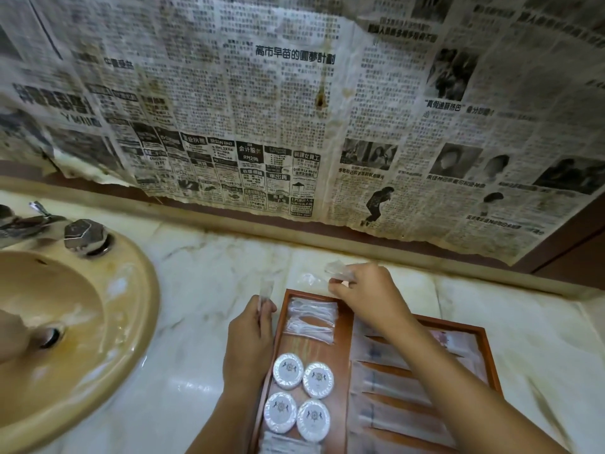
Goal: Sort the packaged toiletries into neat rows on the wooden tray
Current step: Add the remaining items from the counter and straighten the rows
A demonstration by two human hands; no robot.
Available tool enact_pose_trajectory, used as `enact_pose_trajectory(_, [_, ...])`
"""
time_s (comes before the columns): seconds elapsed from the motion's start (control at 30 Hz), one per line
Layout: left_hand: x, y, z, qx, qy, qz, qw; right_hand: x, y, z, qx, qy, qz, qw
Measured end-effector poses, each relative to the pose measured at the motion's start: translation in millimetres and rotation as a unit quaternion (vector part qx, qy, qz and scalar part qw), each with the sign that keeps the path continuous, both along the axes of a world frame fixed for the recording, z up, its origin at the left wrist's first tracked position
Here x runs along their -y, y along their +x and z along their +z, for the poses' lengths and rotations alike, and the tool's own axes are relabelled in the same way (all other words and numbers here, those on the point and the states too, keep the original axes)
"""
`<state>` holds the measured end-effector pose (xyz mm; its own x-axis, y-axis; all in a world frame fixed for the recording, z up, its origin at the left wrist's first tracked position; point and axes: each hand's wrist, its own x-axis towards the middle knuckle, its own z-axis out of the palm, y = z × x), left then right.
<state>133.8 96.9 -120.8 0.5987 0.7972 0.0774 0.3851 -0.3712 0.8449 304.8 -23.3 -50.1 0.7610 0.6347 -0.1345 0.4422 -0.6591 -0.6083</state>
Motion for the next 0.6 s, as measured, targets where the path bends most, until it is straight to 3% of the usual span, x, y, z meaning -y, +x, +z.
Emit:
enact_pose_trajectory(0.13, [0,-1,0,-0.003,-0.010,-0.001,1.000,6,-26,5,-0.009,-0.053,0.067,0.996])
enact_pose_trajectory(0.3, [2,-2,1,0.009,-0.013,-0.002,1.000,5,-43,-9,0.042,-0.116,0.091,0.988])
enact_pose_trajectory(0.6, [1,-2,3,0.013,-0.018,-0.018,1.000,6,-57,-21,0.102,-0.115,0.066,0.986])
